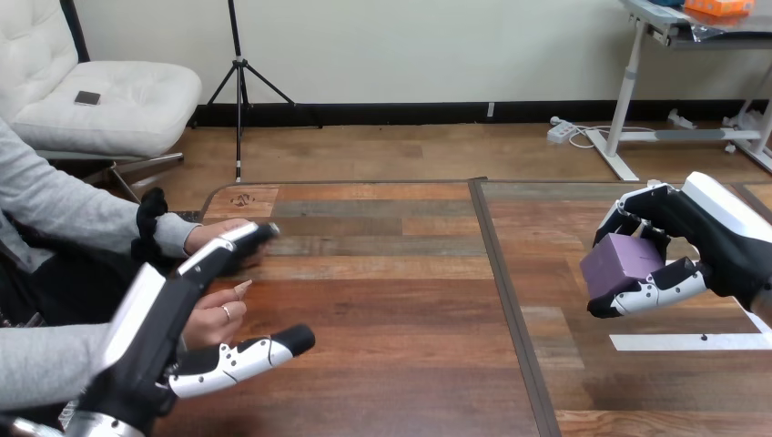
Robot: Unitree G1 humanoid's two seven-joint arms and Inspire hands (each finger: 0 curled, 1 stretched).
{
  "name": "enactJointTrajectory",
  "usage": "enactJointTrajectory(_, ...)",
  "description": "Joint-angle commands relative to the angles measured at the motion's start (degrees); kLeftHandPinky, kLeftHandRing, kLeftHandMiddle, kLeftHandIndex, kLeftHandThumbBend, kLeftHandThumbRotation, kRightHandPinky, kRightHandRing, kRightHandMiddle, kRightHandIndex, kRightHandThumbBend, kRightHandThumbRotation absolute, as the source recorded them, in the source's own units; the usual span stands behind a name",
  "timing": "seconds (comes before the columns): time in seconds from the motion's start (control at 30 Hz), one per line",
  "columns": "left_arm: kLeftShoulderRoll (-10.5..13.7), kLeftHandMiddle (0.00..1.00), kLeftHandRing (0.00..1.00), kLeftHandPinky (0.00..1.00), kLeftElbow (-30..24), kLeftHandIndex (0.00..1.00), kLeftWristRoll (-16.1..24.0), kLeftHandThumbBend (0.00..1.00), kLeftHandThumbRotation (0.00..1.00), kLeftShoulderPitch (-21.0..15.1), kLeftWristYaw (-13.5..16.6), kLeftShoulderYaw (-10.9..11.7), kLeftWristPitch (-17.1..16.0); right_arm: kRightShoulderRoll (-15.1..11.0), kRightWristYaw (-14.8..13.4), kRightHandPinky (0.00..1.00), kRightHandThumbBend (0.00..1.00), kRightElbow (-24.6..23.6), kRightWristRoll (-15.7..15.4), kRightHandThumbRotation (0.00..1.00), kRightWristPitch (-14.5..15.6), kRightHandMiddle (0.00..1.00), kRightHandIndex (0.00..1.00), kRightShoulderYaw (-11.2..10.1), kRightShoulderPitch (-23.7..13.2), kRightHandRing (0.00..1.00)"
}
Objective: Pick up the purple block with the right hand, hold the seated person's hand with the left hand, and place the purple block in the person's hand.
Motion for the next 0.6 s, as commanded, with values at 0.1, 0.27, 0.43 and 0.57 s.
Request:
enactJointTrajectory(0.1, 3.3, 0.95, 0.96, 0.97, -5.6, 0.91, 4.6, 1.0, 0.46, -2.9, 2.9, 1.6, 0.7, 1.2, -0.5, 0.32, 0.85, -0.3, 1.1, 0.0, -0.5, 0.41, 0.43, -2.7, -3.3, 0.35)
enactJointTrajectory(0.27, 5.0, 0.94, 0.94, 0.97, -5.0, 0.91, 7.0, 1.0, 0.43, -3.7, 4.4, 2.1, -0.3, 1.1, -0.2, 0.34, 0.86, 0.0, 0.9, 0.0, -0.3, 0.41, 0.43, -2.5, -3.5, 0.37)
enactJointTrajectory(0.43, 7.1, 0.92, 0.92, 0.9, -4.3, 0.91, 9.2, 1.0, 0.43, -4.9, 5.5, 2.6, -0.5, 1.1, -0.1, 0.33, 0.86, -0.6, 0.7, 0.0, 0.6, 0.41, 0.43, -2.4, -3.5, 0.36)
enactJointTrajectory(0.57, 8.3, 0.91, 0.9, 0.84, -4.3, 0.91, 11.9, 1.0, 0.45, -5.6, 7.3, 3.1, -0.3, 1.3, 0.0, 0.32, 0.86, -0.3, 0.9, 0.0, 0.8, 0.41, 0.43, -2.4, -3.6, 0.35)
